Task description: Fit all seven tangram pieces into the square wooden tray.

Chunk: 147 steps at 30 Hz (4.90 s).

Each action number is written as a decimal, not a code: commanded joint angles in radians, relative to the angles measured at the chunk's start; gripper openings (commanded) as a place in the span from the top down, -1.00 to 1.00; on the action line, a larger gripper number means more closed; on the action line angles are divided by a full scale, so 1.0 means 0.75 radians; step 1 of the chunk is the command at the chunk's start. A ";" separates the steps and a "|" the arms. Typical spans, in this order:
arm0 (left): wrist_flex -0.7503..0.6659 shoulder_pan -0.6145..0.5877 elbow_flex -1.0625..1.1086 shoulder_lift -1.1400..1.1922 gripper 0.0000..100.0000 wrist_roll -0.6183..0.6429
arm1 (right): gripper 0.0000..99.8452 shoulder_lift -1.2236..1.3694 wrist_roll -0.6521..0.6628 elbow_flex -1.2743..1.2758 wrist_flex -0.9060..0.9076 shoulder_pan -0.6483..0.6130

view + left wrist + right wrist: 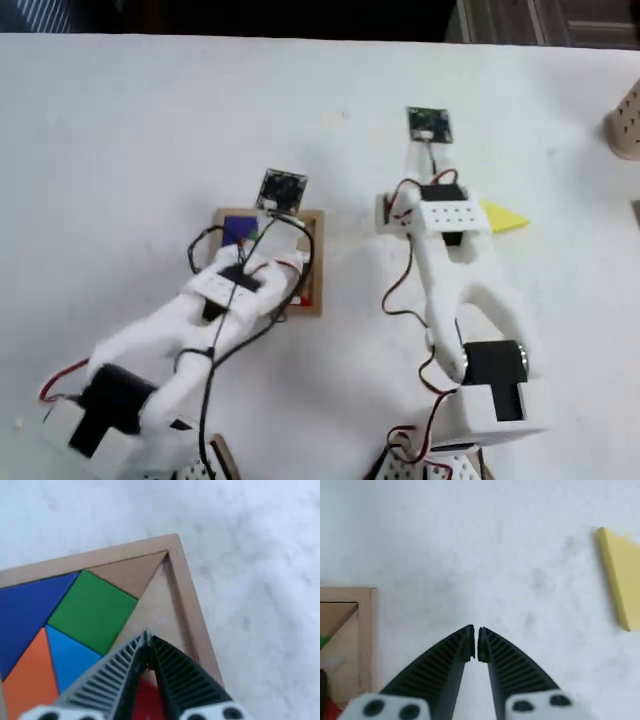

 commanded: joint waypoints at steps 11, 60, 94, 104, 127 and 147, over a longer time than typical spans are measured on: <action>0.313 0.048 -0.074 -0.077 0.95 -0.151 | 0.96 -0.071 0.004 -0.061 -0.011 0.009; 0.104 -0.787 -0.284 0.077 0.95 -0.147 | 0.96 -0.071 0.139 0.127 -0.157 -0.028; 0.096 -0.805 -0.329 0.114 0.95 -0.151 | 0.96 -0.069 0.141 0.082 -0.185 0.099; 0.096 -0.805 -0.329 0.114 0.95 -0.151 | 0.96 -0.017 0.368 -0.188 -0.093 0.224; 0.096 -0.799 -0.329 0.114 0.95 -0.151 | 0.96 1.173 0.524 -1.524 0.517 0.643; 0.096 -0.799 -0.327 0.114 0.95 -0.151 | 0.96 0.752 0.998 -0.642 0.647 0.789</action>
